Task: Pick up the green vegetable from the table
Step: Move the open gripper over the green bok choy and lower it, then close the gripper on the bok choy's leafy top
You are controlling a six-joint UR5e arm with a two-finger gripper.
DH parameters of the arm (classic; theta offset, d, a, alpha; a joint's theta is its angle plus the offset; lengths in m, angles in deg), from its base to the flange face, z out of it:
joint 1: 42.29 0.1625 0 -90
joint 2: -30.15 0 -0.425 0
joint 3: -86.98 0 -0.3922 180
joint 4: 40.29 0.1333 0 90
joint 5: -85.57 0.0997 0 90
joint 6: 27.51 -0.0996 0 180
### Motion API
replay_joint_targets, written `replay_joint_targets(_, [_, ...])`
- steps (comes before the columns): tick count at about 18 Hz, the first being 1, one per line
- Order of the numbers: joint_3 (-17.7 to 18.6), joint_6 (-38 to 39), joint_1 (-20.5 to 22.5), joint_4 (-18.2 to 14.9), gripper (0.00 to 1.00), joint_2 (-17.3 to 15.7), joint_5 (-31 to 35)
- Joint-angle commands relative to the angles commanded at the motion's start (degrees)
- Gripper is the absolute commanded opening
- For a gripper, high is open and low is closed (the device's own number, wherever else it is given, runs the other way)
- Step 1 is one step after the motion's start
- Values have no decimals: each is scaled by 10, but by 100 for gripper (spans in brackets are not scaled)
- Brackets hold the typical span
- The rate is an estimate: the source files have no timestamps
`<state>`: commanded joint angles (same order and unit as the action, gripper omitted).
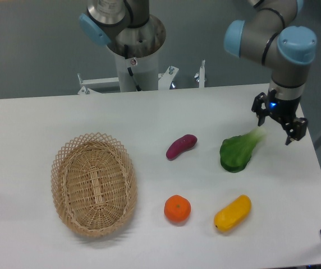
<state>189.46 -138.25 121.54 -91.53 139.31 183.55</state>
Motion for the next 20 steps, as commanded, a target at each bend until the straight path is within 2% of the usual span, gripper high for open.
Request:
replay_joint_targets(4, [16,2,6,12,100,17,5])
replay_joint_targets(6, [18,9,4,42,100,35,6])
replay_joint_targets(8, [39,10,3,59,100,38,4])
replay_joint_targets(11, [47,22,3,78,100,47,4])
replay_joint_targets(16, [60,35,2,79,100,51,4])
replay_joint_targets(19, [66,47,0,97,100,55,3])
replay_joint_targets(20, [68,47,0,105,97,55,3])
